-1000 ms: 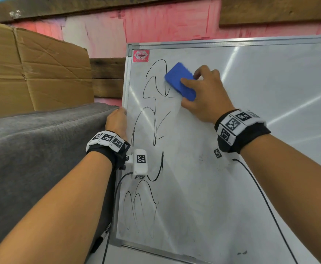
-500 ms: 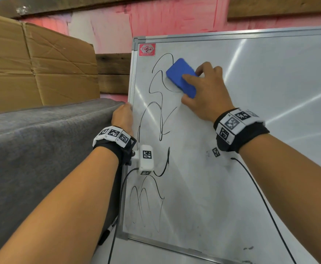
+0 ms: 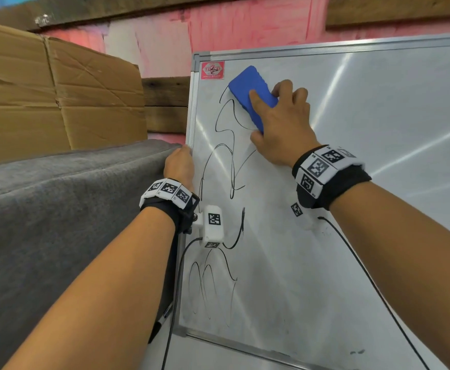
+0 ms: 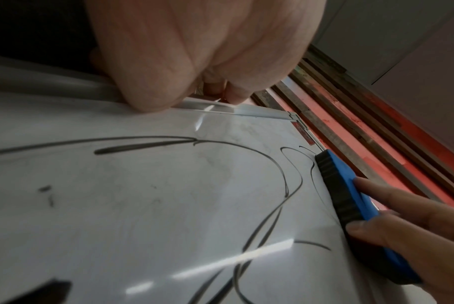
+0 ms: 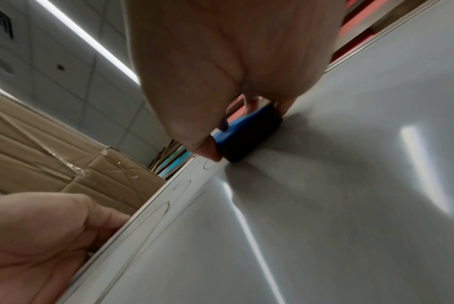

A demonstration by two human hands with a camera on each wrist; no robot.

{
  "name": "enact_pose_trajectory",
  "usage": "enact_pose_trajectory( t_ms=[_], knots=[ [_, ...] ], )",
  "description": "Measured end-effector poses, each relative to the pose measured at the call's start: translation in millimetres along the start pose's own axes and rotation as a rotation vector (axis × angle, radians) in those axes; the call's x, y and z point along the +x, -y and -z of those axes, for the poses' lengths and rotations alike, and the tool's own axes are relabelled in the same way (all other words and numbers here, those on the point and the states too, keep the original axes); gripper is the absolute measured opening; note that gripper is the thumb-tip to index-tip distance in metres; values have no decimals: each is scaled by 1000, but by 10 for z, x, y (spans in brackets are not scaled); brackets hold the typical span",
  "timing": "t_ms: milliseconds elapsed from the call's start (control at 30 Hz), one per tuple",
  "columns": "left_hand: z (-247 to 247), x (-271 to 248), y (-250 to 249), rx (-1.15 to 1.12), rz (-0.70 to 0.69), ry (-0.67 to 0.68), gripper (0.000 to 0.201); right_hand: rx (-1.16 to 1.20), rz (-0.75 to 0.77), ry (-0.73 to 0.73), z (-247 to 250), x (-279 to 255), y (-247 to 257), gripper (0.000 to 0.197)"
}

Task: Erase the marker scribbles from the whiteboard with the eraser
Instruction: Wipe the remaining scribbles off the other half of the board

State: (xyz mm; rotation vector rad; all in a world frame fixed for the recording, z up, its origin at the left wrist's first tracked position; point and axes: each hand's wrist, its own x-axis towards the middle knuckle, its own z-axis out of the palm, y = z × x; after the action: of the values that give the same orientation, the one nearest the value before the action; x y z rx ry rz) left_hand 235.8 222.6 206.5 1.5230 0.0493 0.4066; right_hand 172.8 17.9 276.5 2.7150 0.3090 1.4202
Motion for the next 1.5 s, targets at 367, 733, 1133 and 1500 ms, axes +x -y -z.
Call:
enact_pose_trajectory(
  t_ms=[367, 733, 1133, 1500],
  knots=[
    [27, -57, -21, 12, -34, -6, 22, 21, 124, -129, -5, -9, 28, 41],
    [46, -203, -96, -43, 7, -61, 24, 72, 9, -188, 89, 47, -59, 39],
    [77, -223, -113, 1, 39, -29, 24, -31, 127, -46, 69, 36, 181, 33],
    [67, -173, -55, 14, -36, -31, 34, -36, 280, 43, -28, -51, 265, 37]
  ],
)
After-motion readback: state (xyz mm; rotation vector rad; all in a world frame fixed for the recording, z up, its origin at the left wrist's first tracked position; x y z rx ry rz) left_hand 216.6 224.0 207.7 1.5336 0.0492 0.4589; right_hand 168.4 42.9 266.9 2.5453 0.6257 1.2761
